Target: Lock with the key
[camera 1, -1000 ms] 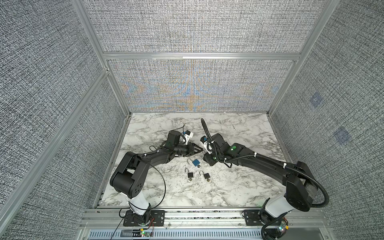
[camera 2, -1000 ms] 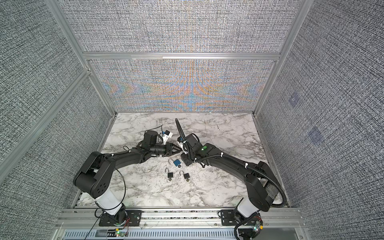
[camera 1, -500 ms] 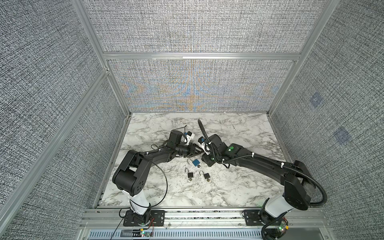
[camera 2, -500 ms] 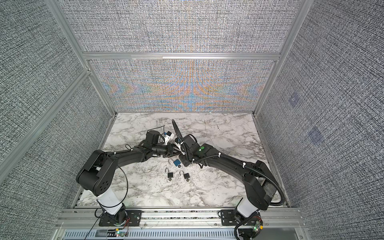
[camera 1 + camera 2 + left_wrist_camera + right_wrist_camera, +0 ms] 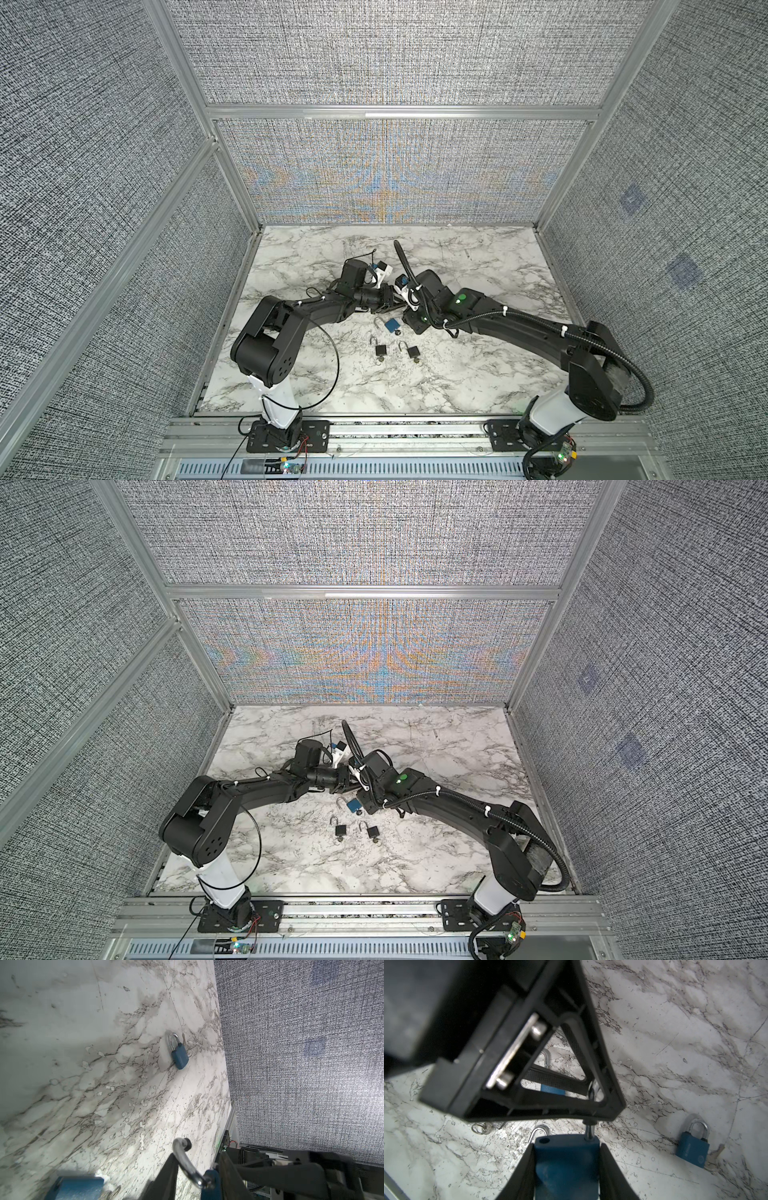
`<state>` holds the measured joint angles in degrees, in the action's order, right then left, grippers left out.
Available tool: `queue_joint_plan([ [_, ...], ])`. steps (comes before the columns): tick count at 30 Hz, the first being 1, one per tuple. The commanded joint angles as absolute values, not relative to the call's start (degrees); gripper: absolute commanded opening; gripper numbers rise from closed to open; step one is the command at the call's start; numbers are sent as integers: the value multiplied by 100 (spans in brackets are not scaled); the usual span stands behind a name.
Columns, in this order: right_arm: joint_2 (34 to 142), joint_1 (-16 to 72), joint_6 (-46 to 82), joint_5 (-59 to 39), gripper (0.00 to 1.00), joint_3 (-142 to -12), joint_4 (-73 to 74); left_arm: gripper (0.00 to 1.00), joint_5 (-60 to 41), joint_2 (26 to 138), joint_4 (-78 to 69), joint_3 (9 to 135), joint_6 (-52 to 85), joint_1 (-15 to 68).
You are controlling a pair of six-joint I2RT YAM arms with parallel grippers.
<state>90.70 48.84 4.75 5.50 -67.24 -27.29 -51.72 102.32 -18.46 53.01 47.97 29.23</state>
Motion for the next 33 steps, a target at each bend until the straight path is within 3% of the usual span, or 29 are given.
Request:
queue_joint_plan([
  [1, 9087, 4904, 430, 571, 24, -6820, -2646, 33, -5327, 10286, -2025, 5355, 4815, 2949],
  [8, 9100, 4927, 405, 642, 23, -6851, -2656, 23, -5375, 10409, -2081, 5407, 4825, 2982],
  [12, 9082, 4939, 405, 611, 22, -6851, -2620, 0, -5388, 10443, -2126, 5403, 4851, 2997],
  [18, 9019, 4935, 524, 527, 21, -6730, -2405, 0, -5388, 10415, -2300, 5314, 4969, 3025],
  [19, 9001, 4939, 577, 512, 27, -6687, -2320, 0, -5370, 10400, -2346, 5302, 5002, 3028],
  [20, 8957, 4939, 619, 465, 43, -6635, -2244, 0, -5349, 10388, -2408, 5279, 5043, 3031],
  [21, 8920, 4939, 663, 419, 52, -6584, -2163, 0, -5323, 10366, -2513, 5256, 5122, 3031],
  [23, 8793, 4915, 792, 310, 60, -6464, -2030, 0, -5282, 10321, -2750, 5206, 5324, 3025],
  [33, 6997, 3984, 1806, -1076, 62, -4757, -640, 0, -4809, 10023, -3559, 5136, 6173, 3042],
])
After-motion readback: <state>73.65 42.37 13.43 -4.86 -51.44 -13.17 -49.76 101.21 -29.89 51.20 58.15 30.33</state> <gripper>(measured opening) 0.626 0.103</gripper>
